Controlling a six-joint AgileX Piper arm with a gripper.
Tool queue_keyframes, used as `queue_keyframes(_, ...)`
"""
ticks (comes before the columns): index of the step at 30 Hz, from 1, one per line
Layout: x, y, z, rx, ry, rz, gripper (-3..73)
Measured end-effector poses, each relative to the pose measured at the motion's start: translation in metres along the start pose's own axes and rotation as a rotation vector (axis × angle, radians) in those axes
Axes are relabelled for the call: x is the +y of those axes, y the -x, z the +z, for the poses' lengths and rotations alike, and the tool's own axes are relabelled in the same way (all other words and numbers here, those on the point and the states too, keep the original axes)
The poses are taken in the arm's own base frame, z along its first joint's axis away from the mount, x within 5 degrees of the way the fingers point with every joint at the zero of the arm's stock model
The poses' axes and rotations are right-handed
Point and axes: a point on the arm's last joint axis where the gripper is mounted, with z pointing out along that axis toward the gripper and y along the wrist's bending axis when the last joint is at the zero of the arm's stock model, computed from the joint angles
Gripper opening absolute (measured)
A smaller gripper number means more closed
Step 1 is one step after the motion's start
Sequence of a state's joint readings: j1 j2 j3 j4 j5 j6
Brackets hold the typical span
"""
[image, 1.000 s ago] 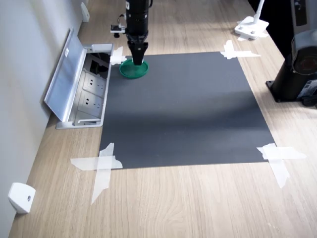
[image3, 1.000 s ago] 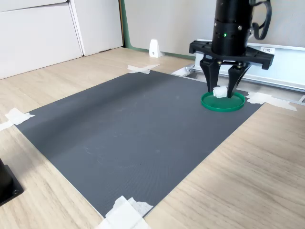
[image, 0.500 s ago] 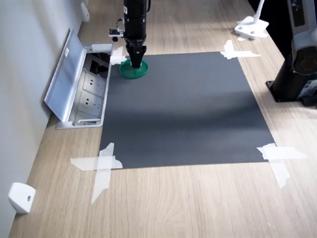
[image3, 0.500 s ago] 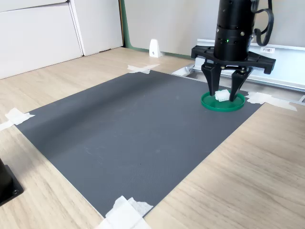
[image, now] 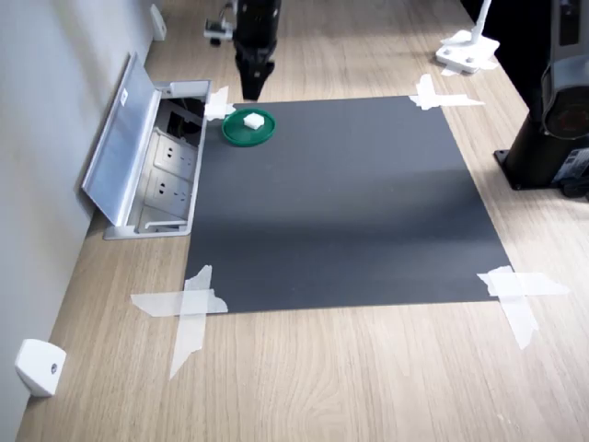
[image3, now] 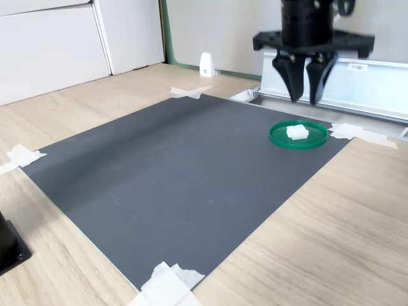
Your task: Grasp a white terminal and put it on the green lid.
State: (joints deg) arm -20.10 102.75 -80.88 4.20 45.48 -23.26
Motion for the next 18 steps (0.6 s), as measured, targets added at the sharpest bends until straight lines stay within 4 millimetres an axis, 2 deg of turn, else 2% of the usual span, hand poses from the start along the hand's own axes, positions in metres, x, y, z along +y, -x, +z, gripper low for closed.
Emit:
queue_keyframes(2, 0.008, -0.008, -0.016, -0.048, -0.029, 0.001, 3.5)
queue_keyframes(4, 0.019, -0.018, -0.031, -0.098, -0.067, 0.006, 0.7)
queue_keyframes(10, 0.057, -0.052, -0.073, -0.253, -0.137, -0.003, -0.5)
queue_keyframes(18, 0.091, -0.105, -0.13, -0.472, -0.047, 0.04, -0.5)
